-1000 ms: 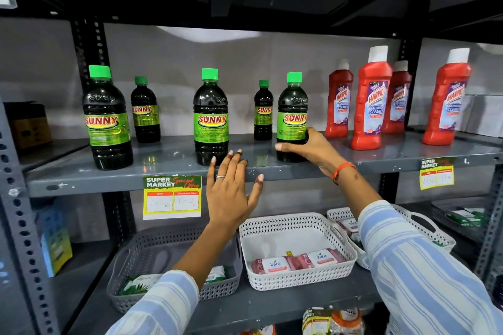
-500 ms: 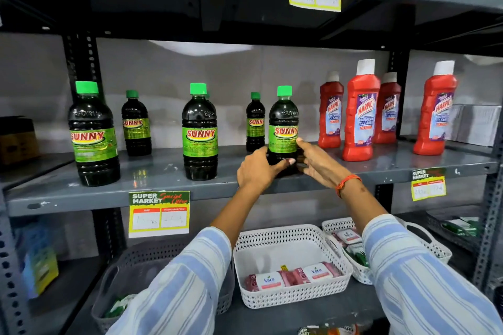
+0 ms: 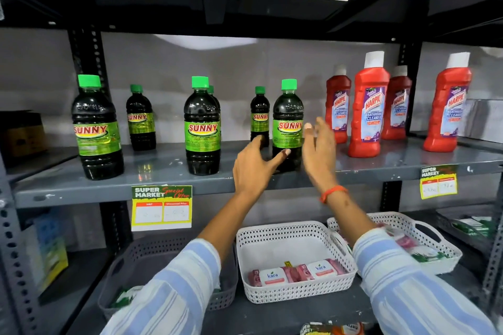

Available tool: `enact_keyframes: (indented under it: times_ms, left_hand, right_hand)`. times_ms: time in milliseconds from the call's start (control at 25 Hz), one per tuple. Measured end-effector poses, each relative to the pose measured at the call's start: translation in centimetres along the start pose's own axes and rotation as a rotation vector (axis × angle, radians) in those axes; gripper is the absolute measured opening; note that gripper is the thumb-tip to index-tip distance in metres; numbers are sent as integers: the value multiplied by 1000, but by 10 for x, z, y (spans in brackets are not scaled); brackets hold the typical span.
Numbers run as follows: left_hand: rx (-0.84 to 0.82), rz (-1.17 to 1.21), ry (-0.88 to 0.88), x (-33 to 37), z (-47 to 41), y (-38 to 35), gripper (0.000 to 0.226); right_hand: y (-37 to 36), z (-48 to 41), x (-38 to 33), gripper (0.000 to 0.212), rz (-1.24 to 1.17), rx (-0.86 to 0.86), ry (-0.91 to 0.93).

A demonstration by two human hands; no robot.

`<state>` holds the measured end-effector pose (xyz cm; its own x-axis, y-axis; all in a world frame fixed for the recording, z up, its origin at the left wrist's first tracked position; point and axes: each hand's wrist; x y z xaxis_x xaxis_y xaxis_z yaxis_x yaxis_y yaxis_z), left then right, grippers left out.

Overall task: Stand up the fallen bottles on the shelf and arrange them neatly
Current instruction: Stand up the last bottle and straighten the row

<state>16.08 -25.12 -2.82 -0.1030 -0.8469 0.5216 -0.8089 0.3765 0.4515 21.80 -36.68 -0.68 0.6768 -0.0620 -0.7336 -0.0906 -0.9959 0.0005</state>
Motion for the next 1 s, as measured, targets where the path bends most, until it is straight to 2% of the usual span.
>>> enact_keyframes:
  times_ms: [40, 80, 120, 160, 200, 240, 320, 400, 440, 520, 680, 840, 920, 1000]
  left_hand:
    - [90, -2, -80, -6, 6, 7, 63]
    - [195, -48, -171, -14, 11, 16, 69]
    - [306, -135, -247, -24, 14, 27, 76]
    - [394, -227, -271, -36, 13, 41, 83]
    - [438, -295, -238, -50, 12, 56, 90]
    - [422, -313, -153, -65, 9, 69, 96]
    - [205, -198, 15, -90, -2, 94, 96]
    - [-19, -72, 74, -101, -13, 108, 66]
    - [-66, -52, 76, -105, -17, 113, 52]
    - [-85, -17, 76, -107, -21, 114, 43]
    - [-74, -12, 88, -112, -21, 110, 53]
    - [-77, -29, 90, -115, -21, 109, 54]
    - [-88, -43, 108, -111, -19, 109, 61]
    - [-67, -17, 120, -106, -15, 113, 70]
  right_hand:
    - [-3, 12, -11, 42, 47, 146, 224]
    - [-11, 22, -22, 40, 59, 223, 415]
    - [-23, 32, -32, 38, 65, 209, 555]
    - [-39, 40, -41, 37, 48, 115, 607]
    - [-56, 46, -50, 37, 12, -28, 560]
    - [-71, 51, -59, 35, -35, -183, 428]
    - [-100, 50, -65, 33, -123, -444, 95]
    - [-119, 42, -59, 44, -153, -572, -128]
    - [-128, 40, -53, 53, -179, -601, -191]
    - [-136, 40, -43, 68, -229, -611, -271]
    - [-141, 42, -38, 85, -262, -583, -320]
    - [-138, 43, -38, 83, -327, -622, -343]
    - [-134, 45, -38, 71, -341, -621, -318]
    - [-133, 52, -44, 56, -306, -475, -224]
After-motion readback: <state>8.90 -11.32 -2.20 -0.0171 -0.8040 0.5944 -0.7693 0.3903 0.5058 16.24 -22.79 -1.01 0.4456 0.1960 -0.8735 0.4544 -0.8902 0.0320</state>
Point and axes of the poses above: each hand's wrist, its own z-axis away from the middle knuckle, its own y-axis out of the back of the hand, x = y × z, and after that the axes turned 7 degrees about -z, right-handed
